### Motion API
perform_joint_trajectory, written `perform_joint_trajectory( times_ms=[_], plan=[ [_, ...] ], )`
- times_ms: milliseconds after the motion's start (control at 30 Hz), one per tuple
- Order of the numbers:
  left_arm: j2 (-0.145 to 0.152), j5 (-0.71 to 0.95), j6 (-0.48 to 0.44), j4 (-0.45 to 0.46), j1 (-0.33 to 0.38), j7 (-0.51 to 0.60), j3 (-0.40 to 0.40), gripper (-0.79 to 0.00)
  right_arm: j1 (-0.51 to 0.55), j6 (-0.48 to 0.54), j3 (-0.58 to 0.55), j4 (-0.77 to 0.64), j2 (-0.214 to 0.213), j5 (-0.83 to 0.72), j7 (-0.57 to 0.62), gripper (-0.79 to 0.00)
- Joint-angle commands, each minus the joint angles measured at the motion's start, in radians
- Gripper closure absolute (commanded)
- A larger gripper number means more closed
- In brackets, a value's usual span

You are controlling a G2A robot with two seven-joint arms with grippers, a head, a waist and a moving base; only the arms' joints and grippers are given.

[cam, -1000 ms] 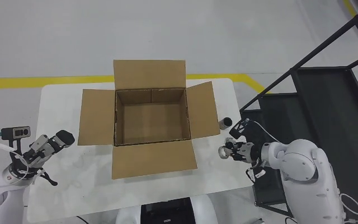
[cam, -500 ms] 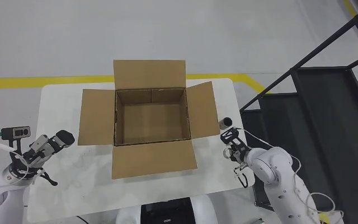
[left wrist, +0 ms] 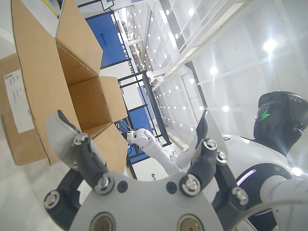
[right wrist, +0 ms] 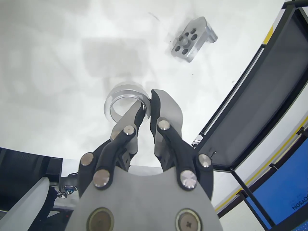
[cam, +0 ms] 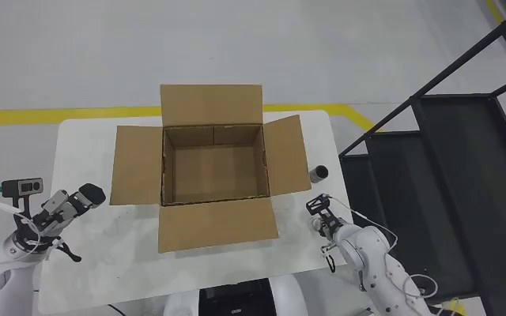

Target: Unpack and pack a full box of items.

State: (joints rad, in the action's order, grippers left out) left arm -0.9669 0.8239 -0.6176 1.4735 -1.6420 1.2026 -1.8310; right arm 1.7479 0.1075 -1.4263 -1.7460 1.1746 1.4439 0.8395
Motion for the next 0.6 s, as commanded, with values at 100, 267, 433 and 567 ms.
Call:
perform_joint_trajectory(
  times_ms=[100,267,433,567],
  plan=[
    [0.0,0.0,0.0,0.0,0.0,0.0,0.0,-0.785,-0.035,-0.055,0.019,0.037,0.006,0.015,-0.006,0.0],
    [0.0,0.0,0.0,0.0,0.0,0.0,0.0,-0.785,-0.073,-0.083,0.039,0.08,0.011,0.017,0.018,0.0],
    [0.0,0.0,0.0,0.0,0.0,0.0,0.0,-0.785,-0.088,-0.085,0.045,0.102,0.014,0.005,0.047,-0.785],
    [0.0,0.0,0.0,0.0,0.0,0.0,0.0,-0.785,-0.092,-0.088,0.046,0.105,0.015,-0.004,0.052,-0.785]
  ],
)
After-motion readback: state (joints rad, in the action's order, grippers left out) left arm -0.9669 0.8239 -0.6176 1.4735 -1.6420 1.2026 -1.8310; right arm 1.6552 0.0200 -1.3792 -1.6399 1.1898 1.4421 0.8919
